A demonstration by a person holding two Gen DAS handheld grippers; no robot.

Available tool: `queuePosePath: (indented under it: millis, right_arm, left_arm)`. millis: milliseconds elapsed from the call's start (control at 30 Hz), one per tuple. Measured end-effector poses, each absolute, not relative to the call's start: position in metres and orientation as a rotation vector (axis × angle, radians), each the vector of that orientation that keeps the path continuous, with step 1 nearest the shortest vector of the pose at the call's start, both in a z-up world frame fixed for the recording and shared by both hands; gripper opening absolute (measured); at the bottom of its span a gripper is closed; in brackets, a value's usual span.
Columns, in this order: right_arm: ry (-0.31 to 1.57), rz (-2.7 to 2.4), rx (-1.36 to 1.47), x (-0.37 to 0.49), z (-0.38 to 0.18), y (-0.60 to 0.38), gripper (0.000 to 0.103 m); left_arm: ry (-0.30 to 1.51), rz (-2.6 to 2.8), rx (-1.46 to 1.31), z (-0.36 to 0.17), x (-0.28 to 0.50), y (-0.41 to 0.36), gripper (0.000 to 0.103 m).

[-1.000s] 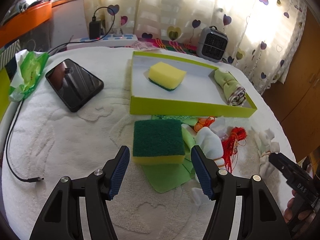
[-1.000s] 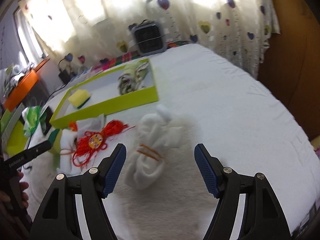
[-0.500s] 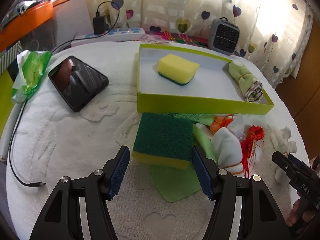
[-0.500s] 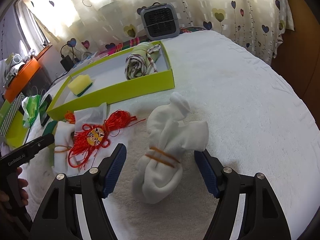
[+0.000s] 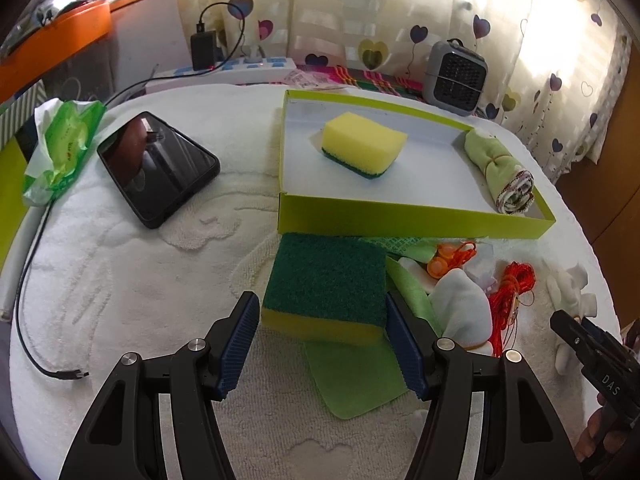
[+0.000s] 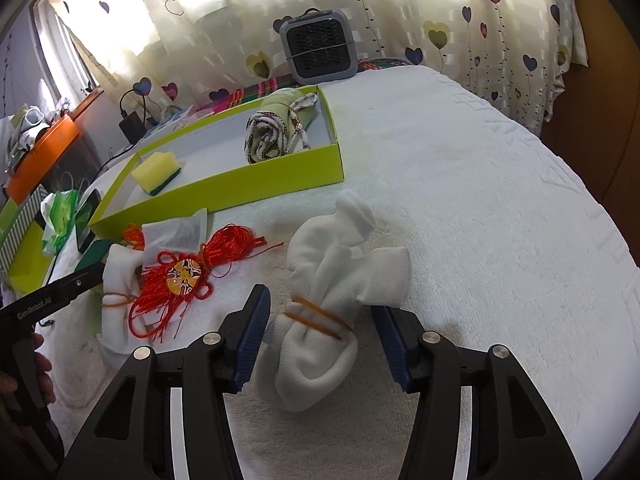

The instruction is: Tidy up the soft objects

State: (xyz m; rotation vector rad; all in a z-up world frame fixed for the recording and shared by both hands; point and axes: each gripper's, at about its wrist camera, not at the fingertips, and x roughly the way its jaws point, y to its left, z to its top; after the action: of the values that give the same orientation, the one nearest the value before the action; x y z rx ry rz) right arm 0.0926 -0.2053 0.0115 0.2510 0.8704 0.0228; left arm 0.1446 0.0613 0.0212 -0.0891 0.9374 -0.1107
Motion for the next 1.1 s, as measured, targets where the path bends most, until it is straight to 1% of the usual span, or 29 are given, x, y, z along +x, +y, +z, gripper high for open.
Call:
queuePosePath:
  millis: [67,400,800,1100]
  right_arm:
    - [0.869,0.025,0.247,0.093,0.011,-0.205,0.046]
    - [0.864,0.028,0.252,0.091,0.011,-0.206,0.043]
    - [0.862,0.033,0.247,0.090,0.012,-0.205,0.041]
    - [0.846,0.052,0.210,0.088,0.017,-0.202,0.035]
  left_arm:
    - [0.928,-0.115,-0.094,0.022,0.144,0.062,0.060]
    - [0.894,-0.109,-0.113,0.027,0.142,0.066,0.053]
    - [0.878,-0.102,-0.106,0.030,0.138,0.067,0.053]
    - [0.862,-0.103,-0.109,0.034,0.132,0.067,0.053]
